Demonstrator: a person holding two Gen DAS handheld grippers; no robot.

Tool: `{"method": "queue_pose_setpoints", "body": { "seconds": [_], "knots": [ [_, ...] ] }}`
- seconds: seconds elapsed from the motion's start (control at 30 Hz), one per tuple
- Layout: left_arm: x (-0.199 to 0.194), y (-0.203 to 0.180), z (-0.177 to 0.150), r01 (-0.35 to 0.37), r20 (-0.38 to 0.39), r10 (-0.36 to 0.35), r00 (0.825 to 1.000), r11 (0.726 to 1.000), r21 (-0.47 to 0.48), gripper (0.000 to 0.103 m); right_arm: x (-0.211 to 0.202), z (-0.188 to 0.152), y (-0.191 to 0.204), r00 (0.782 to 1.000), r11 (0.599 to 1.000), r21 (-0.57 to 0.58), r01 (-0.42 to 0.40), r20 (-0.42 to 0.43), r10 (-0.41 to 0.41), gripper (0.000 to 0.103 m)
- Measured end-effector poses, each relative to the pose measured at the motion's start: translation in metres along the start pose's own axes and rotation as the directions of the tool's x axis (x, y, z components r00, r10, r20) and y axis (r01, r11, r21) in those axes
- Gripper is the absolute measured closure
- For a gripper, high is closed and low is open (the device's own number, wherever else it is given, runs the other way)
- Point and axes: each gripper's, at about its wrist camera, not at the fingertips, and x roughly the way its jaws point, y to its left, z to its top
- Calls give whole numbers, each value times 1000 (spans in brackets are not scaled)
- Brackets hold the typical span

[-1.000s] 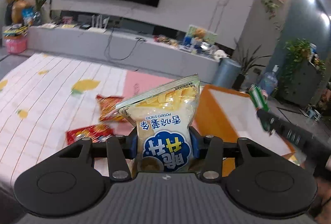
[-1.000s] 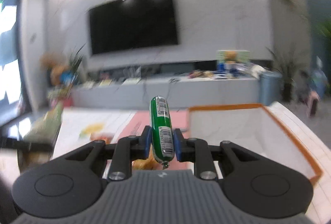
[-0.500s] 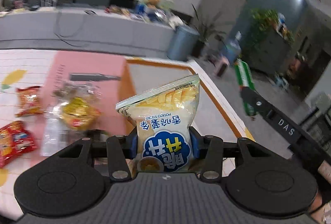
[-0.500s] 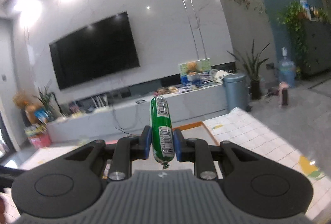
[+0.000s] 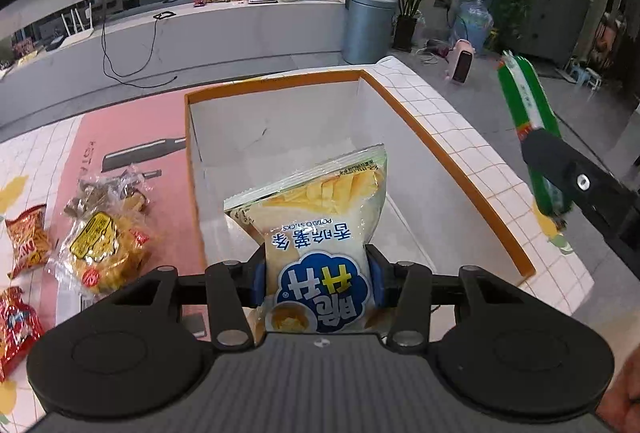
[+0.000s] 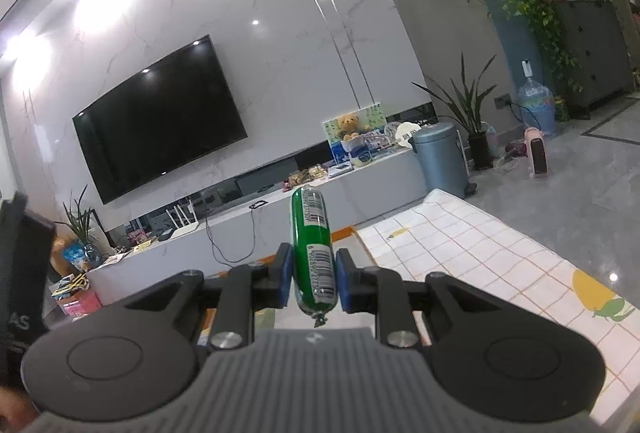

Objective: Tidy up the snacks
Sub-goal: 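Lift the potato-stick bag over the box with left tool while right tool lifts the sausage, then open the left tool to drop the potato-stick bag into the box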

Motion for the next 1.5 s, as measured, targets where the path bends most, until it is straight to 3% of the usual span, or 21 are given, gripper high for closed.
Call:
{"method": "queue_pose_setpoints", "body": {
  "seconds": [0.17, 0.23, 0.3, 0.57, 0.6, 0.63, 0.73, 0.8, 0.97, 1.1, 1.13, 1.23, 1.5],
  "knots": [
    [9, -6, -1, 13, -66, -14, 998, 1000, -22, 45, 2, -2, -6, 999, 999, 19, 45, -24, -44, 83],
    [10, -9, -3, -7, -68, 7, 998, 1000, -6, 35, 3, -1, -5, 999, 999, 16, 43, -26, -42, 83],
    [9, -11, -2, -32, -80, 32, 996, 999, -1, 31, 3, -1, -5, 999, 999, 17, 37, -27, -36, 83],
    [-12, 8, 5, 27, -66, -29, 997, 999, -35, 30, 6, -1, -8, 998, 999, 14, 51, -31, -51, 83],
    [-13, 12, 8, 57, -65, -59, 996, 997, -43, 41, 6, -1, -8, 998, 998, 17, 55, -31, -55, 83],
    [-11, 15, 12, 77, -78, -80, 994, 996, -48, 63, 6, -1, -8, 998, 998, 20, 57, -31, -57, 83],
    [5, 16, 22, 116, -178, -117, 977, 993, -15, 94, 6, -1, -6, 998, 998, 25, 60, -35, -59, 83],
    [22, 12, 24, 144, -258, -132, 957, 989, 28, 102, 7, 0, -5, 997, 998, 23, 62, -41, -61, 83],
    [50, 1, 18, 193, -345, -160, 925, 979, 64, 103, 12, 1, -1, 997, 998, -6, 57, -55, -57, 83],
    [77, -7, 6, 236, -453, -183, 872, 970, 62, 103, 17, 0, 1, 996, 999, -22, 45, -74, -47, 83],
    [83, -9, 3, 230, -470, -171, 866, 971, 70, 103, 18, 0, 2, 996, 998, -35, 48, -76, -51, 83],
    [94, -11, -2, 171, -480, -102, 871, 980, 100, 102, 21, 2, 2, 995, 998, -36, 43, -85, -46, 82],
    [101, -12, -3, 88, -462, -27, 886, 990, 111, 100, 30, 3, -4, 993, 998, -27, 57, -101, -60, 82]
  ]
}}
